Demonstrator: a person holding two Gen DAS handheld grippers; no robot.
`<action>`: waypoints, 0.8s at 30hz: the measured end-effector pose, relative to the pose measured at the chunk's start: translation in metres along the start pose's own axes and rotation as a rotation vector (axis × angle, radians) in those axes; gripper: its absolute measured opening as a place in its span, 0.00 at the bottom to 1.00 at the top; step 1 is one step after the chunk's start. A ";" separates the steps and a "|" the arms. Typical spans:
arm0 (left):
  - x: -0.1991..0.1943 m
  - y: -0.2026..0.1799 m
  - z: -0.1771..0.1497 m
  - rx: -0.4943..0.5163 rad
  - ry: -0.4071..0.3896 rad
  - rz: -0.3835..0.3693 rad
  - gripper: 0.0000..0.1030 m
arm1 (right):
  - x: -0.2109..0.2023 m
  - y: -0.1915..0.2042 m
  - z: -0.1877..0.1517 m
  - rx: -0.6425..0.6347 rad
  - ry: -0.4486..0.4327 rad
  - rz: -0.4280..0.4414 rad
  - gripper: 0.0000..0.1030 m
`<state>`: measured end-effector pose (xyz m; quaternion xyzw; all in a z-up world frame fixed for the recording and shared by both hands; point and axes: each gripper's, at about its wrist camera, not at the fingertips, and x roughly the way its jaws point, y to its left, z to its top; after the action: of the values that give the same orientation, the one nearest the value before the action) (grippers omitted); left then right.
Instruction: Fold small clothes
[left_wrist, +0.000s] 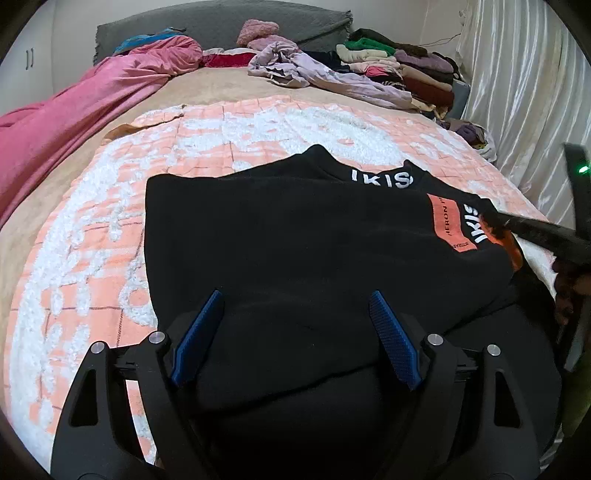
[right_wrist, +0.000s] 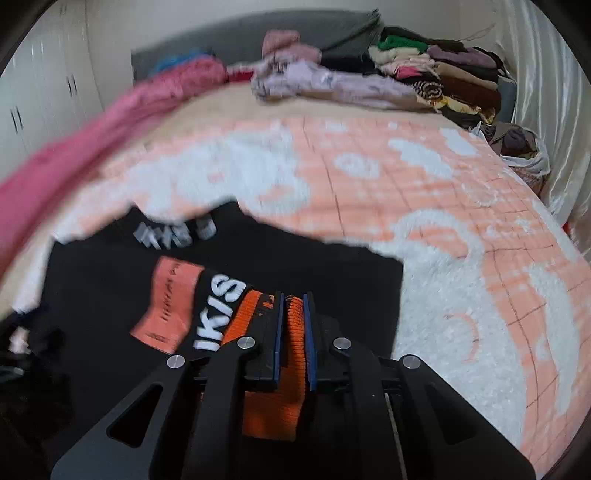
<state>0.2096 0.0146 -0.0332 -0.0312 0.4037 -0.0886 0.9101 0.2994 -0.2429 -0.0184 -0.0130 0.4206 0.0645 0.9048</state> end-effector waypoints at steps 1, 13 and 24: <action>0.000 0.001 0.000 -0.003 0.002 -0.005 0.72 | 0.006 0.002 -0.002 -0.014 0.012 -0.018 0.11; -0.013 0.004 0.001 -0.028 -0.032 -0.031 0.72 | -0.030 0.004 -0.008 0.038 -0.066 0.061 0.27; -0.006 -0.001 -0.005 0.023 0.038 0.021 0.74 | -0.025 0.059 -0.035 -0.120 -0.001 0.120 0.30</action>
<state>0.2015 0.0149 -0.0324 -0.0148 0.4203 -0.0844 0.9033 0.2498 -0.1892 -0.0202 -0.0417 0.4156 0.1436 0.8972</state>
